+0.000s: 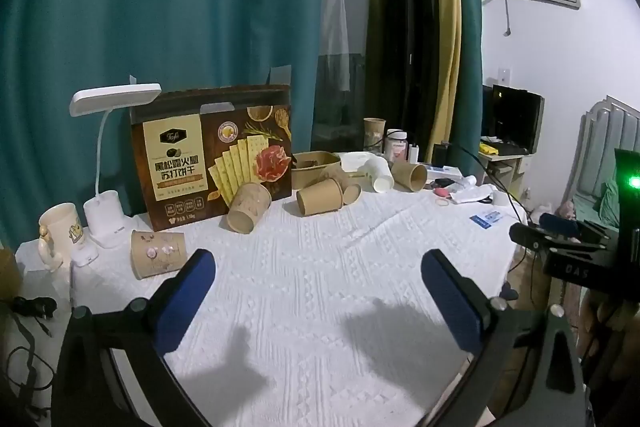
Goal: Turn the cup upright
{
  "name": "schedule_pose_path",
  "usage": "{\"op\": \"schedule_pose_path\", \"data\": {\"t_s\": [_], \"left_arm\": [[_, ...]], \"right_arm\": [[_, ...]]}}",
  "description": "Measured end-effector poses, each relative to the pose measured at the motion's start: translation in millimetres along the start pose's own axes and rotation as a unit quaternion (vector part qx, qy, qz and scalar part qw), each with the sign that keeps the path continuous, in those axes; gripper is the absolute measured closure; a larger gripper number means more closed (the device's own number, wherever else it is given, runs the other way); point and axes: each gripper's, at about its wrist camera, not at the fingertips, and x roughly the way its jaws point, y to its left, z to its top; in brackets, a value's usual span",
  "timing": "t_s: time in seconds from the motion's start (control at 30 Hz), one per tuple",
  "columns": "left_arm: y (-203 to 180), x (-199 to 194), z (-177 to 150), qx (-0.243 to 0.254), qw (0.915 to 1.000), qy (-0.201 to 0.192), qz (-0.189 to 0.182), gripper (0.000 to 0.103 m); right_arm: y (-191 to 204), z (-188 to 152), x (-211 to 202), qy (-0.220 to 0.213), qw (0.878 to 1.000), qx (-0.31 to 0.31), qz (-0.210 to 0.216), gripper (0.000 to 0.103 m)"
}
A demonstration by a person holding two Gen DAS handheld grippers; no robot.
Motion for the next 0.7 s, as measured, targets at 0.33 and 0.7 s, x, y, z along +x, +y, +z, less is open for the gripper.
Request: {"op": "schedule_pose_path", "data": {"t_s": [0.33,0.7], "left_arm": [[0.2,0.1,0.0,0.001,1.0,-0.001,0.001,0.0],[0.0,-0.3,-0.1,0.002,1.0,-0.004,0.001,0.0]], "right_arm": [[0.7,3.7,-2.5,0.0,1.0,-0.001,0.001,0.029],[0.6,4.9,-3.6,-0.001,1.0,0.0,0.0,0.029]]}}
